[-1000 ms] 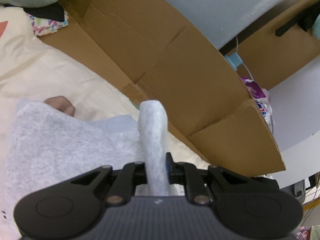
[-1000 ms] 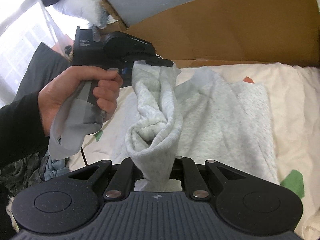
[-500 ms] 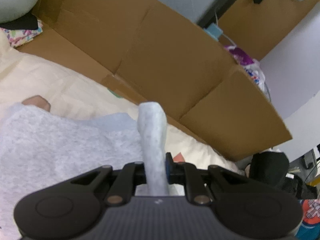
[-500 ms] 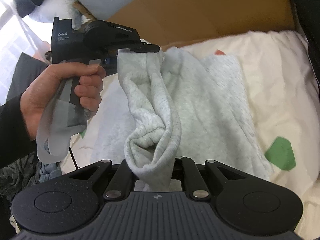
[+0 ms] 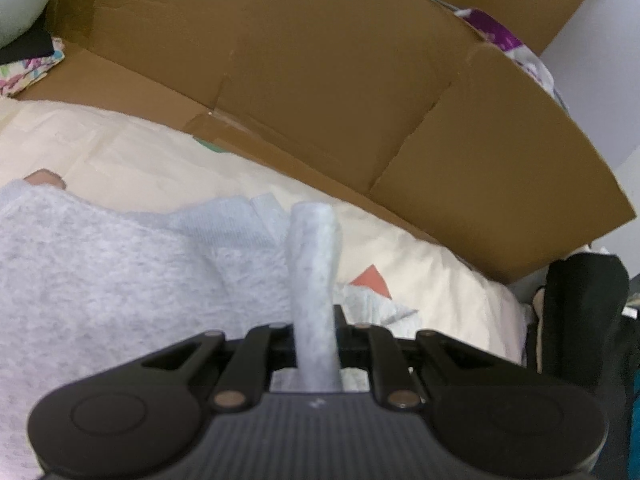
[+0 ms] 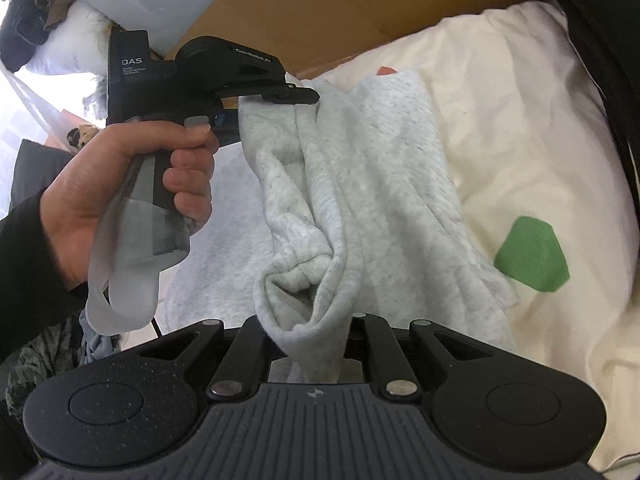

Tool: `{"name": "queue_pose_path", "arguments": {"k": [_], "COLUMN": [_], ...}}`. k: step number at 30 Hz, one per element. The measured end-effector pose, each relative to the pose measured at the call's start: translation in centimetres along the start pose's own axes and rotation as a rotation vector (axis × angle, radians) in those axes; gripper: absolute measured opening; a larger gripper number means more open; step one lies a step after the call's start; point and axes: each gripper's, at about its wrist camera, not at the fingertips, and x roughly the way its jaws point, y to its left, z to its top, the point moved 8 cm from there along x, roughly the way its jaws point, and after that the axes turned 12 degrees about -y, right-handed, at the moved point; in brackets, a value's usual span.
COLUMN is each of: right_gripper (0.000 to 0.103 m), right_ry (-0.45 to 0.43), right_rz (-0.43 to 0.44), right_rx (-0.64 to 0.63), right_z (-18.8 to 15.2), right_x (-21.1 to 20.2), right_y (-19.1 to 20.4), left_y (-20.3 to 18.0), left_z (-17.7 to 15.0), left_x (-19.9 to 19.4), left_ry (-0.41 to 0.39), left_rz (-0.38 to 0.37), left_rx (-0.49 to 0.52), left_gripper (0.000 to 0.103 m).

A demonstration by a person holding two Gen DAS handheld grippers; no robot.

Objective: Fold clothes

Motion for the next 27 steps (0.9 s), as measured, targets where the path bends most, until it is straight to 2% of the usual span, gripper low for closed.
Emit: {"name": "queue_pose_path", "arguments": {"k": [4,6,9,11,13,16,18,23,27], "right_gripper": [0.008,0.012,0.02,0.02,0.02,0.01,0.009,0.008,0.008], "right_ry": [0.001,0.015,-0.011,-0.036,-0.056,-0.059,-0.06,-0.032,-0.028], "right_rz": [0.002,-0.003,-0.007,0.019,0.04,0.037,0.036,0.0,-0.013], "right_rx": [-0.003,0.023,0.019,0.037,0.052,0.055,0.074,0.102,0.122], "right_z": [0.0,0.0,0.5,1.0,1.4,1.5,1.5,0.8,0.5], "right_x": [0.1,-0.2,-1.4,-2.2,-2.7,-2.4,-2.3,-1.7,-1.7], "right_y": [-0.6,-0.9,-1.1,-1.0,-1.1,-1.5,-1.8,-3.5,-4.4], "left_y": [-0.4,-0.7,-0.8,-0.8,-1.0,-1.3,-1.6,-1.7,-2.5], "left_z": [0.1,0.1,0.1,0.2,0.4,0.8,0.8,0.1,0.1], "left_x": [-0.1,-0.3,-0.4,-0.4,-0.5,-1.0,-0.9,1.3,1.5], "left_ry": [-0.008,-0.013,-0.02,-0.024,-0.03,-0.054,-0.059,-0.002,0.005], "left_rz": [0.016,0.024,0.032,0.034,0.037,0.04,0.043,0.063,0.047], "left_rx": [0.001,0.011,0.014,0.01,0.008,0.002,0.011,0.001,0.034], "left_gripper": [0.01,0.01,0.01,0.01,0.01,0.01,0.01,0.011,0.011]}}
